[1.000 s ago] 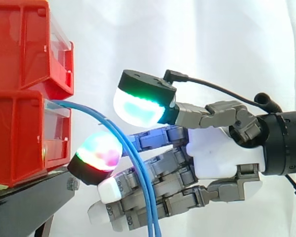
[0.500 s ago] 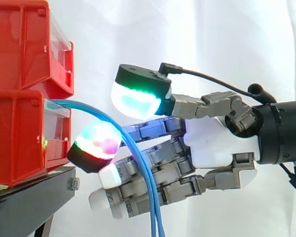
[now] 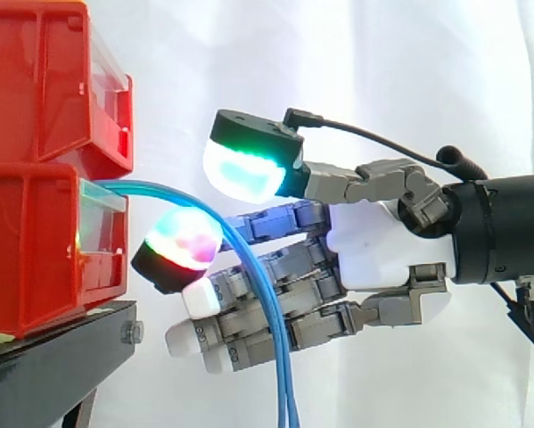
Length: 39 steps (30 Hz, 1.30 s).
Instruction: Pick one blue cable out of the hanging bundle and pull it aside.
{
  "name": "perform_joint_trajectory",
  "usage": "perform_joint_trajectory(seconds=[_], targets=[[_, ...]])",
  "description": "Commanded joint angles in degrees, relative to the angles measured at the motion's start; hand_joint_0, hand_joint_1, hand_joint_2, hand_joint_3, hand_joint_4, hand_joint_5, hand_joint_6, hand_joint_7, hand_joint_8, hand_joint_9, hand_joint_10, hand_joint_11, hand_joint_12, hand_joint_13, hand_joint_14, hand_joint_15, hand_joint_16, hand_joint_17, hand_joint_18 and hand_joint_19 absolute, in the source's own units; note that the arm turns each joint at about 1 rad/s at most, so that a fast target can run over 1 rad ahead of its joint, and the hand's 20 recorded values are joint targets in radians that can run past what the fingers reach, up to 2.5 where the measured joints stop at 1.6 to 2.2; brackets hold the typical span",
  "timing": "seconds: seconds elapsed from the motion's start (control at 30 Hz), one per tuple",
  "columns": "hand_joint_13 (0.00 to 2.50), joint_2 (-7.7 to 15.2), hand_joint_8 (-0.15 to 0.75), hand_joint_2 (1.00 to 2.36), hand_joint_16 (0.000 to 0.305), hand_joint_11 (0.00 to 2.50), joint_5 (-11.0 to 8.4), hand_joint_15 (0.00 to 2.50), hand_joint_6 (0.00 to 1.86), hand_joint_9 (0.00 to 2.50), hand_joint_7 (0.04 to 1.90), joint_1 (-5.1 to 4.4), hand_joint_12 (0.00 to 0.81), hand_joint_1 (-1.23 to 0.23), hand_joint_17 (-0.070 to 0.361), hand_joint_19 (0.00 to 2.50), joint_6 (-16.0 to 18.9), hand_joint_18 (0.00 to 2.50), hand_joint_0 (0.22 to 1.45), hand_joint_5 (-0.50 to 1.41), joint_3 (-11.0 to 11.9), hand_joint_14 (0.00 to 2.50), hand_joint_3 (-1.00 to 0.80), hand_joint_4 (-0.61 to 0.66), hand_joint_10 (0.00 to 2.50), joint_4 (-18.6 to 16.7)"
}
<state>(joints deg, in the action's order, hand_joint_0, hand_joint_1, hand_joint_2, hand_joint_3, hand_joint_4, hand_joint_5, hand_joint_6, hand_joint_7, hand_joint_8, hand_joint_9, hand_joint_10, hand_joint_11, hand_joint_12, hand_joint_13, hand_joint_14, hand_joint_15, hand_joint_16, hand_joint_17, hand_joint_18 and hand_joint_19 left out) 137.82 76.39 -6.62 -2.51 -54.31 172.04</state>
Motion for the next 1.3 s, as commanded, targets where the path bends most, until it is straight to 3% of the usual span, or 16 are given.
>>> perform_joint_trajectory(seconds=[0.0,0.13,0.3,0.37,0.47,0.53,0.63,0.7,0.93,1.03,1.13,1.27], targets=[[0.64,0.0,0.240,1.01,0.022,0.27,0.16,0.22,0.68,0.89,1.12,0.20,0.212,-0.57,0.049,0.17,-0.1,0.39,0.58,-0.07,0.0,0.01,-0.35,0.08,0.01,0.0],[0.64,0.0,0.260,1.02,0.025,0.40,0.25,0.26,0.90,0.87,0.85,0.20,0.235,-0.61,0.057,0.18,-0.3,0.40,0.57,-0.13,0.0,0.01,-0.18,0.11,0.01,0.1],[0.68,0.0,0.285,1.01,0.030,0.51,0.95,0.29,0.95,0.90,0.79,0.38,0.261,-0.73,0.068,0.17,-0.3,0.44,0.60,-0.14,0.0,0.01,-0.10,0.05,0.01,0.8],[0.67,0.0,0.283,1.01,0.029,0.52,1.13,0.30,0.95,0.90,0.77,0.47,0.257,-0.74,0.066,0.18,-0.2,0.43,0.61,-0.14,0.0,0.01,-0.12,0.05,0.01,0.8],[0.67,-0.2,0.254,1.01,0.026,0.54,1.39,0.32,0.96,0.90,0.72,0.55,0.238,-0.75,0.058,0.22,-0.3,0.41,0.58,-0.15,0.1,0.01,-0.33,0.10,0.02,1.2],[0.69,-0.5,0.258,1.00,0.027,0.53,1.48,0.32,0.94,0.95,0.74,0.55,0.243,-0.63,0.062,0.23,-0.4,0.43,0.54,-0.13,0.1,0.01,-0.47,0.10,0.02,1.5],[0.70,-1.1,0.249,1.00,0.027,0.50,1.48,0.32,0.89,0.99,0.82,0.73,0.242,-0.41,0.060,0.25,-1.0,0.42,0.56,-0.12,0.1,0.01,-0.45,0.07,0.02,2.1],[0.69,-1.5,0.249,1.01,0.026,0.50,1.48,0.32,0.88,1.00,0.86,0.82,0.237,-0.40,0.059,0.26,-1.4,0.42,0.58,-0.11,0.1,0.01,-0.40,0.07,0.02,2.4],[0.75,-1.9,0.296,1.01,0.035,0.52,1.48,0.33,0.93,1.02,0.84,1.17,0.286,-0.63,0.078,0.21,-1.8,0.51,0.59,-0.10,0.1,0.01,-0.13,0.08,0.01,3.0],[0.76,-1.9,0.300,1.01,0.035,0.53,1.48,0.33,0.93,1.01,0.83,1.26,0.284,-0.68,0.078,0.21,-1.8,0.52,0.60,-0.10,0.1,0.01,-0.11,0.08,0.02,3.0],[0.75,-1.9,0.285,1.01,0.034,0.56,1.48,0.34,0.95,0.99,0.86,1.35,0.277,-0.78,0.077,0.22,-1.8,0.52,0.63,-0.12,0.1,0.01,-0.05,-0.05,0.02,2.9],[0.72,-1.9,0.253,1.02,0.029,0.57,1.66,0.36,0.97,0.94,0.91,1.61,0.251,-0.83,0.066,0.25,-1.9,0.49,0.67,-0.13,0.1,0.01,-0.08,-0.12,0.02,2.9]])
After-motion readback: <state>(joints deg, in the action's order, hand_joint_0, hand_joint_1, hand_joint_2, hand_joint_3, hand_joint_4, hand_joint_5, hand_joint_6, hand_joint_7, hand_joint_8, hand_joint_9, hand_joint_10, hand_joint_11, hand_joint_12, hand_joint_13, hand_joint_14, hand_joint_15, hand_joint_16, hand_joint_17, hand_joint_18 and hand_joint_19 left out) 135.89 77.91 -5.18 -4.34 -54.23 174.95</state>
